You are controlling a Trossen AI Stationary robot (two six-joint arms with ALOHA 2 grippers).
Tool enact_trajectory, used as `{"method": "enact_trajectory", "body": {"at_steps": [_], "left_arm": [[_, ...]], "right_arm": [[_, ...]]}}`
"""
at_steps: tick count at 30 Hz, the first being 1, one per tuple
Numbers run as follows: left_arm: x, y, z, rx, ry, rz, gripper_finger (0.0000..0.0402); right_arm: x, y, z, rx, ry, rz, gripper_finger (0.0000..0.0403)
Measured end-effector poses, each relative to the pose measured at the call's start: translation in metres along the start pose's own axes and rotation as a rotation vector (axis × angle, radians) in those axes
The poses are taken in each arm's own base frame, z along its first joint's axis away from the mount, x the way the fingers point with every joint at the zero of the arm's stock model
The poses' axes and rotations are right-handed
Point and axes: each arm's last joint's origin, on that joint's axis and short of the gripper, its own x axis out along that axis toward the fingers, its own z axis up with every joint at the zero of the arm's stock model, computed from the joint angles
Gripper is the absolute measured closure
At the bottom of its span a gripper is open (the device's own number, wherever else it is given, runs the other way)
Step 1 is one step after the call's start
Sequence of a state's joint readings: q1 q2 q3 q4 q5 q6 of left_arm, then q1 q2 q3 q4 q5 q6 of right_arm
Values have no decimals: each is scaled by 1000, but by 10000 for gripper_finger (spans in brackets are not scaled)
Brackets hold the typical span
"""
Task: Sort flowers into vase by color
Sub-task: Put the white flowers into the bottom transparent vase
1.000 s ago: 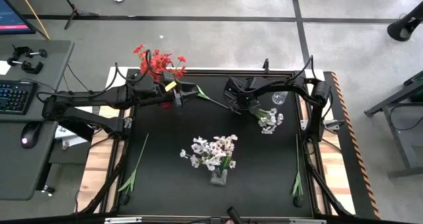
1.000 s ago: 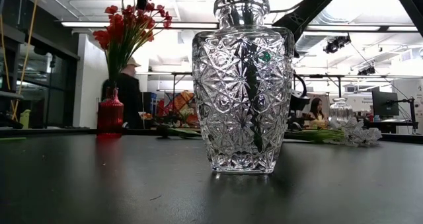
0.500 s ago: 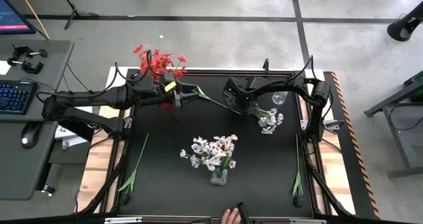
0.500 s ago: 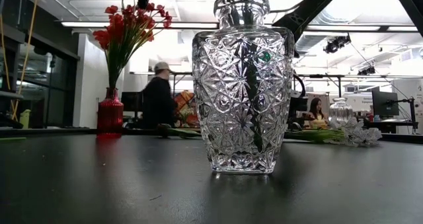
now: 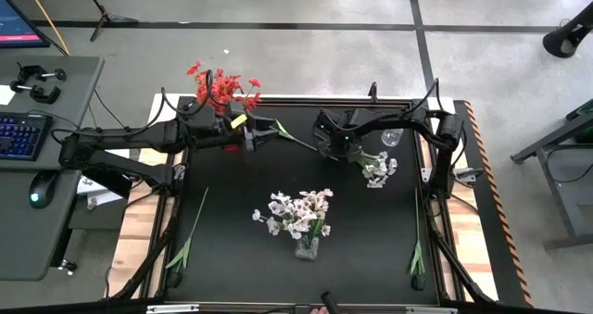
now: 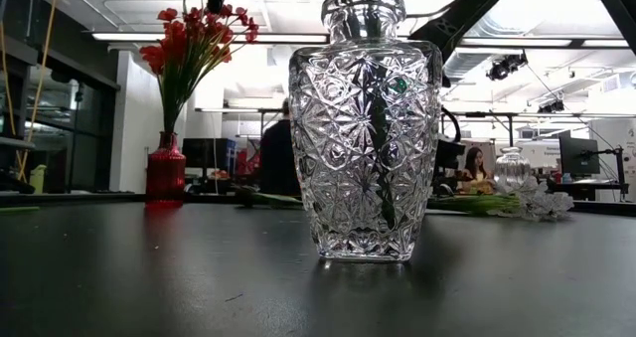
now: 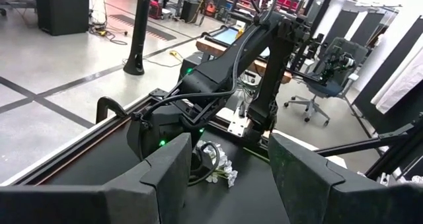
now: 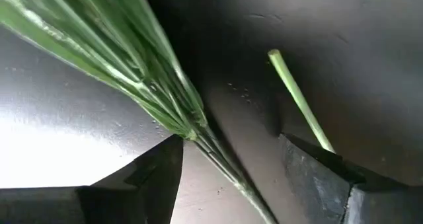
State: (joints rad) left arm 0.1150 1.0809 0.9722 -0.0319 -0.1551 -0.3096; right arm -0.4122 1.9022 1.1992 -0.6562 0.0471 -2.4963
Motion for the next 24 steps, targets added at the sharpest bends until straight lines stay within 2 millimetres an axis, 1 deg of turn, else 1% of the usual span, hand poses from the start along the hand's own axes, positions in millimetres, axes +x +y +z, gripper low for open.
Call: {"method": "enact_trajectory", "body": {"at_steps": [4, 8, 24], "left_arm": [[0, 0, 0, 23, 0, 0, 213], [0, 0, 0, 33, 0, 0, 213], [0, 0, 0, 33, -3, 10, 213]], "right_arm": [[0, -1, 4, -93, -21, 12, 160], [-1, 0, 7, -90, -50, 31, 160], [-1, 0, 9, -113, -68, 34, 160]]}}
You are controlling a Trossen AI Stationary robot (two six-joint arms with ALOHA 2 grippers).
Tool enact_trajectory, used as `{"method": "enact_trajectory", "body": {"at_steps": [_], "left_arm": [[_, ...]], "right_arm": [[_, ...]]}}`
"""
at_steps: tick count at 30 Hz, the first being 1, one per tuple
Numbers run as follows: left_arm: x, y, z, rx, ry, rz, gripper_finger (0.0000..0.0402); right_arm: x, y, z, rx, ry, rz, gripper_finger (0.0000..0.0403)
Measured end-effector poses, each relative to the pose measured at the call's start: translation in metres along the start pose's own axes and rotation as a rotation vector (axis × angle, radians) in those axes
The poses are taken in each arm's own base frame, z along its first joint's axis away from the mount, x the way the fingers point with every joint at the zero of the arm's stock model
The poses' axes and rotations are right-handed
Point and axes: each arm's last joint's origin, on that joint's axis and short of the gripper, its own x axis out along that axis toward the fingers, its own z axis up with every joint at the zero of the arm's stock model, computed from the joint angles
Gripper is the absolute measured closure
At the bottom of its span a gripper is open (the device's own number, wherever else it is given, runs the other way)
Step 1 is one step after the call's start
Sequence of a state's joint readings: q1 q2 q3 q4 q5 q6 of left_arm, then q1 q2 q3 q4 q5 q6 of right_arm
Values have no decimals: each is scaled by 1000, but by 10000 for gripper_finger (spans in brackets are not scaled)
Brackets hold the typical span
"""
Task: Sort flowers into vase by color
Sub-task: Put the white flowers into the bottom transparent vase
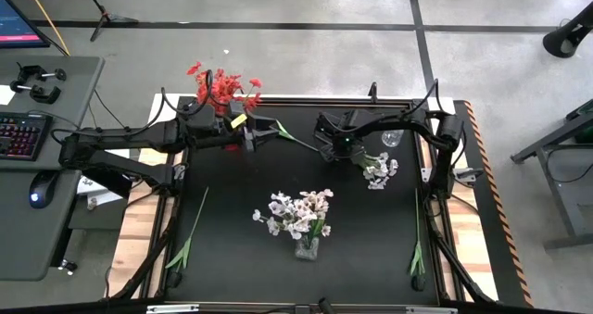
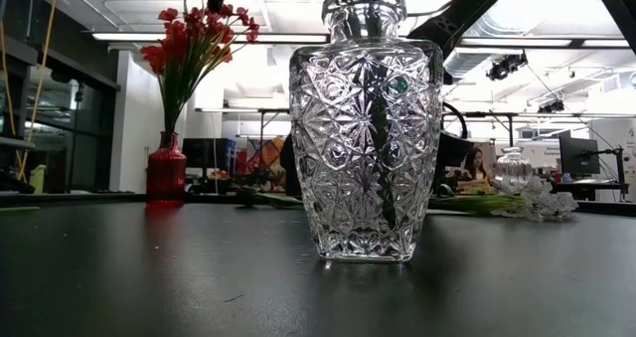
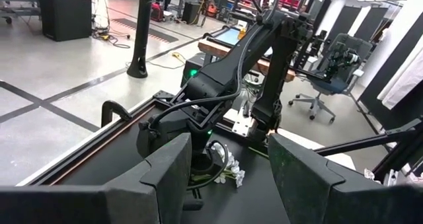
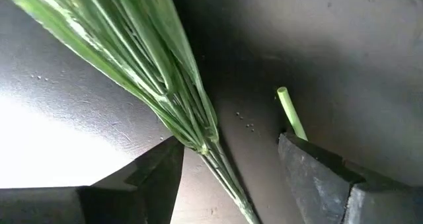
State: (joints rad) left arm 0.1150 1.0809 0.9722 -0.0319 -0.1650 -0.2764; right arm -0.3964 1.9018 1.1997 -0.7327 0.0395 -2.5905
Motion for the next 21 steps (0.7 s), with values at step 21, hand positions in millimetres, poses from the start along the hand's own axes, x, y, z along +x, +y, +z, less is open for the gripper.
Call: {"method": "enact_trajectory", "body": {"at_steps": [21], "left_arm": [[21, -1, -12, -28, 50, -13, 213]], "right_arm": [[-1, -7, 15, -77, -84, 37, 160]]}}
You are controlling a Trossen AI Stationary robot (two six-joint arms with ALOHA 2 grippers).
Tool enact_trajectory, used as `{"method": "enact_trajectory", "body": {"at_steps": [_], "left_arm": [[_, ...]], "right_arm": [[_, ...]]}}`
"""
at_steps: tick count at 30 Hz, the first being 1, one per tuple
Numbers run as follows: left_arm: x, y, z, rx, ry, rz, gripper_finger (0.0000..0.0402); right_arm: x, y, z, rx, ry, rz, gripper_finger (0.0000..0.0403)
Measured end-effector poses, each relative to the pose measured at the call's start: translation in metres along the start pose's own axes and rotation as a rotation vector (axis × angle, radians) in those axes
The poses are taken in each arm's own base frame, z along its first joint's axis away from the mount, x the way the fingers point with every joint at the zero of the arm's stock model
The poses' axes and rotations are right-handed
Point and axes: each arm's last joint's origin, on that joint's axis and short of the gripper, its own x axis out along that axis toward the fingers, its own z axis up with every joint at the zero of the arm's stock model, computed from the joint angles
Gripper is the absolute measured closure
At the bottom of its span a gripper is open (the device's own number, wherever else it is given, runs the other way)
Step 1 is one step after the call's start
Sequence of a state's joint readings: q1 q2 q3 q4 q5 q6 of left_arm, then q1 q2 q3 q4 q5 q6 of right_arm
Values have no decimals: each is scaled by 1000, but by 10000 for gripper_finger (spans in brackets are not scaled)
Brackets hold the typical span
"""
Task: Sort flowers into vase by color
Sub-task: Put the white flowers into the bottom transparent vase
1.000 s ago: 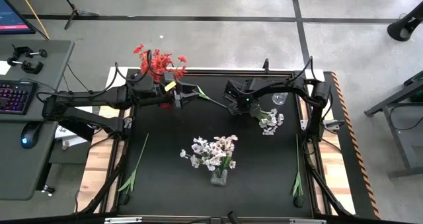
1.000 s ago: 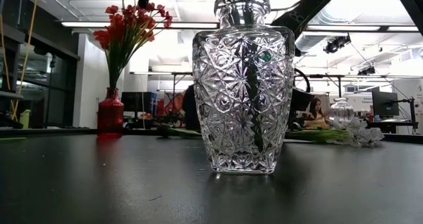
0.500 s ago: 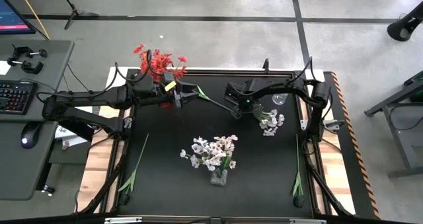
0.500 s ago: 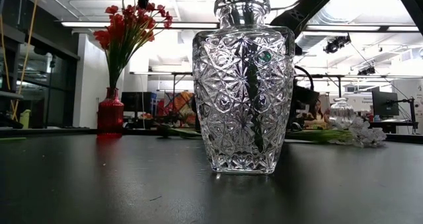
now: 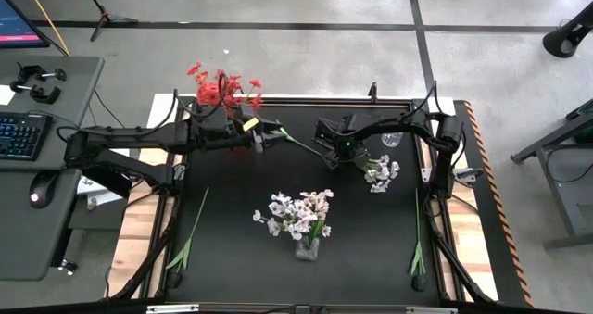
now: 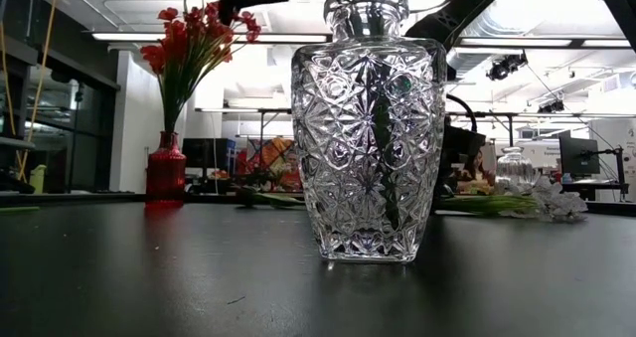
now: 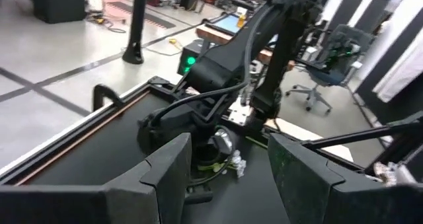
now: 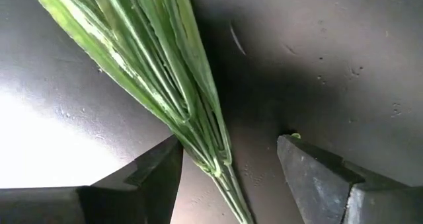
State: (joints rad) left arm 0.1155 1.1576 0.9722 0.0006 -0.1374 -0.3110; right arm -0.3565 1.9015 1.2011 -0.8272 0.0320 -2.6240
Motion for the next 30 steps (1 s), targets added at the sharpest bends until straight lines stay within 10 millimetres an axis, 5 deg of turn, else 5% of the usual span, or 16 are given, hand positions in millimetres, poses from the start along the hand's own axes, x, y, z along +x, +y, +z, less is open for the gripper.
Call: {"method": "enact_trajectory", "body": {"at_steps": [18, 30], "left_arm": [[1, -3, 9, 97, -91, -38, 213], [1, -3, 9, 112, -92, -37, 213]], "right_arm": [[0, -1, 6, -276, -43, 26, 160], [-7, 11, 19, -278, -176, 107, 160]]}}
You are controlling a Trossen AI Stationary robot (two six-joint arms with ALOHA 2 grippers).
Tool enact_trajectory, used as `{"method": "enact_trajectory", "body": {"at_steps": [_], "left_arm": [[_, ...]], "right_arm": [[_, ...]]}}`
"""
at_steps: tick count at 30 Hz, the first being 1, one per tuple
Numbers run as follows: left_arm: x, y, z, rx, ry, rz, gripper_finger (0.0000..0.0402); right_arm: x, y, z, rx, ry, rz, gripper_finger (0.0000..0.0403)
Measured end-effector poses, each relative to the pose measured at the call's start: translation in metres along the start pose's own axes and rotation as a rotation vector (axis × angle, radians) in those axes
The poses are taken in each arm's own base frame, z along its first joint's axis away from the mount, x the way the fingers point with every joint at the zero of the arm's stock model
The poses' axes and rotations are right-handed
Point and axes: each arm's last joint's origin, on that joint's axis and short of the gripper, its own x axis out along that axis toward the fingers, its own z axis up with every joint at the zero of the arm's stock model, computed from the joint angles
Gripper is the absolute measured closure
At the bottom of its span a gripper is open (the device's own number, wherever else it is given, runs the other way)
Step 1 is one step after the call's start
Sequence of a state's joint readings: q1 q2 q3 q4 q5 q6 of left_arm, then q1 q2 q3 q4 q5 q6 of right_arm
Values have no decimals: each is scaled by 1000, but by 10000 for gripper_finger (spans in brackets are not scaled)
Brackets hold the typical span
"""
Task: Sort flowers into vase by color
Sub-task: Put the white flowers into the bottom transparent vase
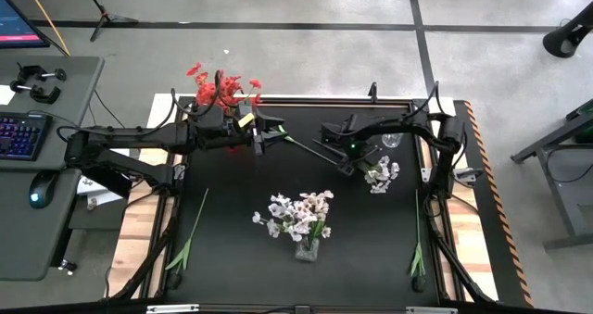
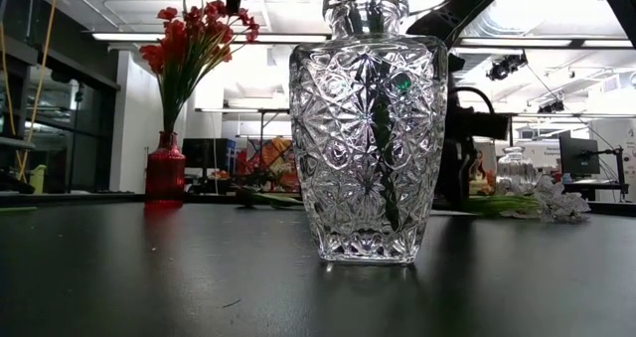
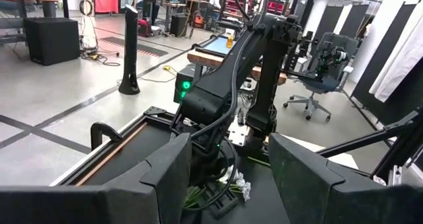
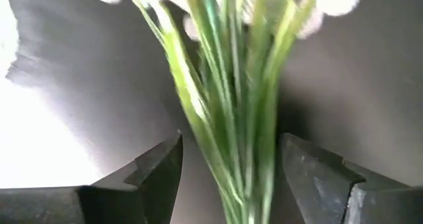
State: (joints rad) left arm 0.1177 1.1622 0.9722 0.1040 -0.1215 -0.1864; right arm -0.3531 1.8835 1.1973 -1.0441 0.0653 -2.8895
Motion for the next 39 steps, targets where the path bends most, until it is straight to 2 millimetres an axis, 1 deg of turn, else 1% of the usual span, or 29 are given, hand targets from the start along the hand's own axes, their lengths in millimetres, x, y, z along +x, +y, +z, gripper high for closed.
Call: {"method": "enact_trajectory", "body": {"at_steps": [6, 12, 14, 17, 20, 26, 30, 33, 36, 39], "left_arm": [[0, 0, 1, -3, -6, -1, 213], [0, 0, 1, -6, -7, -2, 213], [0, 0, 1, -19, -6, -2, 213], [0, 0, 1, -21, -6, -2, 213], [0, 0, 1, -21, -6, -2, 213], [0, 0, 1, -21, -6, -2, 213], [0, 0, 1, -22, -6, -2, 213], [0, 0, 1, -21, -6, -2, 213], [0, 0, 1, -21, -6, -2, 213], [0, 0, 1, -21, -6, -1, 213]], "right_arm": [[0, 0, 0, 29, 11, 34, 160], [0, 0, 0, 179, 15, 33, 160], [0, 0, 0, 185, 10, 34, 160], [0, 0, -2, 141, 25, 26, 160], [1, 1, -10, 80, 90, 2, 160], [0, 12, -26, -16, 221, -24, 160], [1, 18, -26, -39, 195, -74, 160], [5, 22, -24, -100, 180, -76, 160], [8, 24, -22, -148, 181, -101, 160], [9, 23, -21, -152, 182, -98, 160]]}}
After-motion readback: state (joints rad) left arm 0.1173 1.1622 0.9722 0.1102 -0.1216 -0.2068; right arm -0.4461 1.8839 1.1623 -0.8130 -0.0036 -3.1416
